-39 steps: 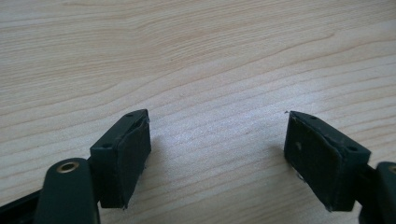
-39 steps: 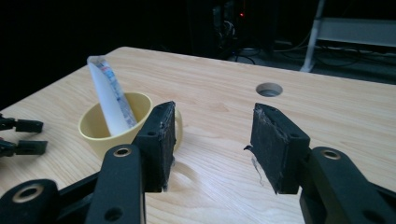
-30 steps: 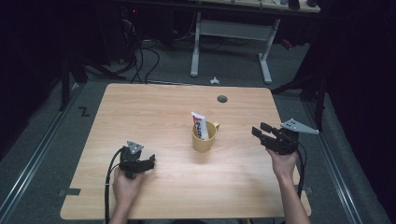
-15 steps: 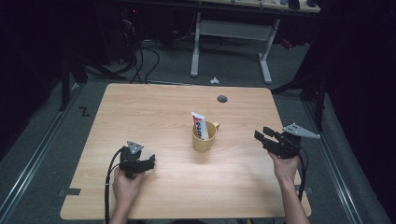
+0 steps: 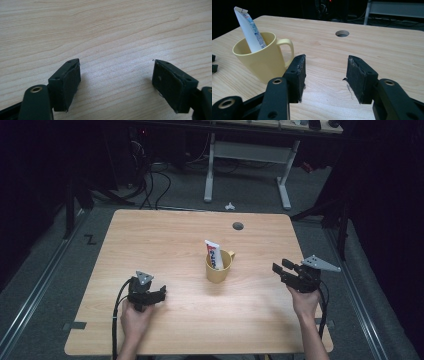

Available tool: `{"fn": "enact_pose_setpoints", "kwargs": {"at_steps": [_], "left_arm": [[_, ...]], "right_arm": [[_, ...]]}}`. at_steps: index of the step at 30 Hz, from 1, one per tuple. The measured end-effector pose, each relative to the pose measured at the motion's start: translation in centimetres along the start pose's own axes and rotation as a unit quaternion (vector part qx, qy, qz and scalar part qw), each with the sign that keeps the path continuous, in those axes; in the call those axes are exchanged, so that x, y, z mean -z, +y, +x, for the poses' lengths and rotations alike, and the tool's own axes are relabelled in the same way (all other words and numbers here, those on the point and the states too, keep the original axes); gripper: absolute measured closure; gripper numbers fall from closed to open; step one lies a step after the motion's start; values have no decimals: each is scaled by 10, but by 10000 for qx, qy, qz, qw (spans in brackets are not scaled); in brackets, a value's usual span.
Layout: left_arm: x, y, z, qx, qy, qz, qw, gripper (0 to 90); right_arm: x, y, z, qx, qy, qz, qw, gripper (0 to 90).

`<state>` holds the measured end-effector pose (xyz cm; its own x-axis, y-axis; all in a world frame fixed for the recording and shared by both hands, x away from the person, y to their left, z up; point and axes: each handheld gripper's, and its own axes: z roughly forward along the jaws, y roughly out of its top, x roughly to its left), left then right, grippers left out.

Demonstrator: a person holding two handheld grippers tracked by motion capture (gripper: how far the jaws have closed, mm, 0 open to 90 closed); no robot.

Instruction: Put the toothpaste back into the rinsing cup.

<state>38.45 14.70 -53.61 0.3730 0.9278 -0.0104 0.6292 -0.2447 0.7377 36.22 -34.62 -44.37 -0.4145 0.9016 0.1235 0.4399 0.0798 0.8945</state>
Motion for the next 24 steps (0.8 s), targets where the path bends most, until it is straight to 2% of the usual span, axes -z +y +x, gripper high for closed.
{"fn": "enact_pose_setpoints", "kwargs": {"at_steps": [13, 24], "left_arm": [[0, 0, 0, -1, 1, 0, 10000, 231], [0, 0, 0, -1, 1, 1, 10000, 231]], "right_arm": [[-4, -12, -3, -130, 15, 79, 9999, 500], [-14, -23, -2, -133, 41, 302, 9994, 501]]}}
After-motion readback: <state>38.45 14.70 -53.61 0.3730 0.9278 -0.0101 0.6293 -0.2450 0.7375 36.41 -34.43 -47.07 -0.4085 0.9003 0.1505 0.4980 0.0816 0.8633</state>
